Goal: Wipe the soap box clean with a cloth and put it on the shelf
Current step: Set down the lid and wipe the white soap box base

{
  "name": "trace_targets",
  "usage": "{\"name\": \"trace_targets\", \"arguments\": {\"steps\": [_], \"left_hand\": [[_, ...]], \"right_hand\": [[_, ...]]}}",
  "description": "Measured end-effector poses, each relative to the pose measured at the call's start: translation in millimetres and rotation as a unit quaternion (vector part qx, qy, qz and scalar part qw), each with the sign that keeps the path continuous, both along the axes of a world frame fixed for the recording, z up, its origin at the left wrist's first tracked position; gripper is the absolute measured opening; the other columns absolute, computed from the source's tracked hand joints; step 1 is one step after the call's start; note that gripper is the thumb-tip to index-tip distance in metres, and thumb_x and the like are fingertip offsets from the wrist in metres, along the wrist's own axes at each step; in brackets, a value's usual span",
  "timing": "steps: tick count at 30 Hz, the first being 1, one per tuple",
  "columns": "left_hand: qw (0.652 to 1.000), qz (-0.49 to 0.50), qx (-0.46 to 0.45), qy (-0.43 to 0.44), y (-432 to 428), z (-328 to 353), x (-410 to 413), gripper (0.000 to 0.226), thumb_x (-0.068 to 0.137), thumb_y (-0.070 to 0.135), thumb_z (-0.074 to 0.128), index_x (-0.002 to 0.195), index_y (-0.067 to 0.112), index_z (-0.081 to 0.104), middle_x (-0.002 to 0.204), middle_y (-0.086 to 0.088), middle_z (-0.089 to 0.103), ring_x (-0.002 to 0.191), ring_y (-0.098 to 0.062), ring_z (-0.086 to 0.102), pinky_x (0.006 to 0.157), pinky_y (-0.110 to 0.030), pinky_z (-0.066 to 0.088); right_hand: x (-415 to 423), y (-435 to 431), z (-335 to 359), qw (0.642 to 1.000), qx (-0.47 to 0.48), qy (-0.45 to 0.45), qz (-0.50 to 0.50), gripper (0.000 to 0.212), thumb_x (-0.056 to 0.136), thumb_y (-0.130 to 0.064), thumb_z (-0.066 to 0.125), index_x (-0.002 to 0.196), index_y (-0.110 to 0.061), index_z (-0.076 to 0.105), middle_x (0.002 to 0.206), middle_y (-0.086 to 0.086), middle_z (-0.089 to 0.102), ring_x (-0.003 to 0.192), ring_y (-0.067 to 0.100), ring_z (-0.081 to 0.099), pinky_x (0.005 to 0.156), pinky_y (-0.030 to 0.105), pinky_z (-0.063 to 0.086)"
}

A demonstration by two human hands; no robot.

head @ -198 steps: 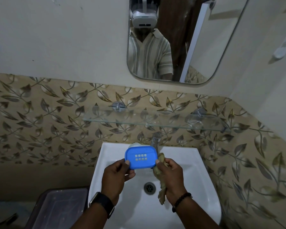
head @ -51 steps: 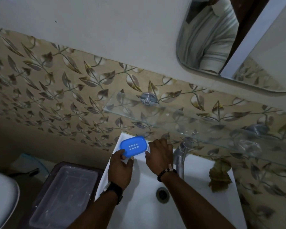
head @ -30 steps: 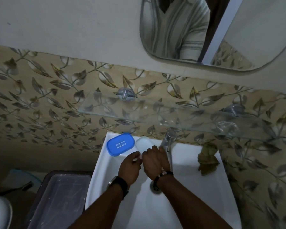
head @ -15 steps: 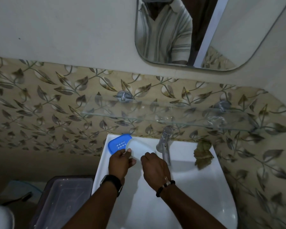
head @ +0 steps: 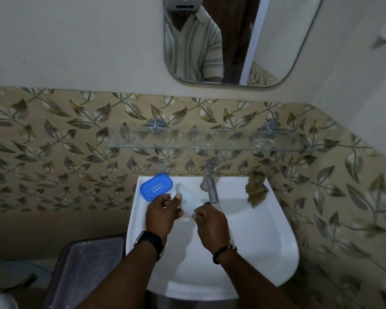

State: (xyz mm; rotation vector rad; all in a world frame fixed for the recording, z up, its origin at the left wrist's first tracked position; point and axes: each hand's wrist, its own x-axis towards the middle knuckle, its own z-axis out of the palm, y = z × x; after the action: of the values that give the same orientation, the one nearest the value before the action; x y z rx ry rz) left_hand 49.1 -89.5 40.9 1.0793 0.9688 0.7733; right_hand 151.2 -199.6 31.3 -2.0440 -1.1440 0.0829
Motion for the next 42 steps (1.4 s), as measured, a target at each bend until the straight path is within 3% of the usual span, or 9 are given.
{"name": "trace_targets", "arguments": {"steps": [7, 11, 16, 22, 24, 27, 30, 37, 42], "left_hand": [[0.987, -0.050, 0.132, 0.077, -14, 11, 2, 0.038, 0.086, 0.038, 0.076, 0.117, 0.018, 0.065, 0.098, 0.002, 0.073, 0.078, -0.011, 0.076, 0.071, -0.022, 0.058], [0.972, -0.073, 0.192, 0.111, -20, 18, 7, 0.034, 0.084, 0.043, 0.077, 0.111, 0.025, 0.064, 0.097, 0.004, 0.073, 0.083, -0.014, 0.073, 0.079, -0.031, 0.059], [0.941, -0.077, 0.297, 0.145, -30, 23, 9, 0.037, 0.082, 0.045, 0.077, 0.112, 0.025, 0.066, 0.091, 0.012, 0.070, 0.082, 0.000, 0.066, 0.070, -0.016, 0.048], [0.901, -0.081, 0.395, 0.160, -40, 29, 15, 0.029, 0.084, 0.040, 0.076, 0.105, 0.021, 0.069, 0.092, 0.005, 0.069, 0.084, -0.016, 0.065, 0.076, -0.034, 0.055], [0.903, -0.079, 0.389, 0.164, -41, 29, 16, 0.037, 0.085, 0.049, 0.073, 0.109, 0.021, 0.069, 0.093, 0.007, 0.068, 0.083, -0.012, 0.065, 0.075, -0.030, 0.054], [0.930, -0.079, 0.320, 0.165, -42, 29, 18, 0.050, 0.081, 0.069, 0.062, 0.099, 0.023, 0.069, 0.085, 0.011, 0.070, 0.077, -0.007, 0.068, 0.070, -0.027, 0.056], [0.960, -0.066, 0.233, 0.139, -40, 27, 20, 0.053, 0.081, 0.072, 0.060, 0.080, 0.019, 0.067, 0.067, 0.006, 0.073, 0.066, -0.008, 0.074, 0.070, -0.038, 0.061], [0.993, -0.058, -0.039, -0.092, -45, 24, 44, 0.029, 0.092, 0.036, 0.069, 0.100, 0.008, 0.074, 0.094, -0.008, 0.081, 0.089, -0.027, 0.077, 0.077, -0.035, 0.063], [0.980, -0.039, -0.105, -0.162, -56, 13, 53, 0.035, 0.081, 0.037, 0.073, 0.095, 0.006, 0.079, 0.097, -0.014, 0.079, 0.081, -0.023, 0.075, 0.070, -0.029, 0.063]], "right_hand": [[-5, -24, 0, 0.978, 0.014, 0.206, -0.040, 0.012, 0.091, -0.017, 0.069, 0.080, -0.019, 0.067, 0.064, -0.011, 0.063, 0.057, -0.006, 0.061, 0.056, 0.009, 0.045], [-6, -32, -1, 0.950, 0.048, 0.306, -0.044, 0.013, 0.093, -0.013, 0.068, 0.079, -0.014, 0.068, 0.071, -0.005, 0.067, 0.059, 0.003, 0.063, 0.064, 0.025, 0.054], [-10, -38, 2, 0.910, 0.085, 0.404, -0.030, 0.010, 0.094, -0.001, 0.062, 0.085, 0.002, 0.066, 0.084, 0.009, 0.070, 0.072, 0.017, 0.067, 0.069, 0.023, 0.056], [-12, -45, 5, 0.881, 0.121, 0.456, 0.006, 0.016, 0.092, 0.008, 0.057, 0.079, -0.001, 0.062, 0.089, 0.017, 0.070, 0.077, 0.024, 0.067, 0.072, 0.023, 0.057], [-9, -47, 4, 0.908, 0.102, 0.407, -0.005, 0.014, 0.094, 0.002, 0.057, 0.085, -0.003, 0.066, 0.087, 0.012, 0.071, 0.077, 0.021, 0.069, 0.070, 0.025, 0.058], [2, -52, 1, 0.993, 0.058, 0.104, -0.026, 0.015, 0.096, -0.007, 0.055, 0.086, -0.009, 0.066, 0.084, 0.006, 0.069, 0.076, 0.020, 0.066, 0.069, 0.036, 0.057], [9, -58, 3, 0.986, 0.049, -0.160, -0.005, 0.010, 0.087, -0.003, 0.060, 0.088, -0.010, 0.068, 0.087, 0.006, 0.067, 0.077, 0.021, 0.064, 0.063, 0.032, 0.056], [63, -75, 14, 0.974, 0.083, -0.202, -0.061, 0.040, 0.088, 0.006, 0.058, 0.124, -0.008, 0.066, 0.127, 0.012, 0.060, 0.116, 0.023, 0.059, 0.091, 0.028, 0.056], [131, -76, 17, 0.960, 0.025, -0.248, -0.131, 0.041, 0.088, 0.006, 0.060, 0.124, -0.012, 0.067, 0.120, 0.011, 0.066, 0.108, 0.024, 0.062, 0.094, 0.032, 0.054]]}}
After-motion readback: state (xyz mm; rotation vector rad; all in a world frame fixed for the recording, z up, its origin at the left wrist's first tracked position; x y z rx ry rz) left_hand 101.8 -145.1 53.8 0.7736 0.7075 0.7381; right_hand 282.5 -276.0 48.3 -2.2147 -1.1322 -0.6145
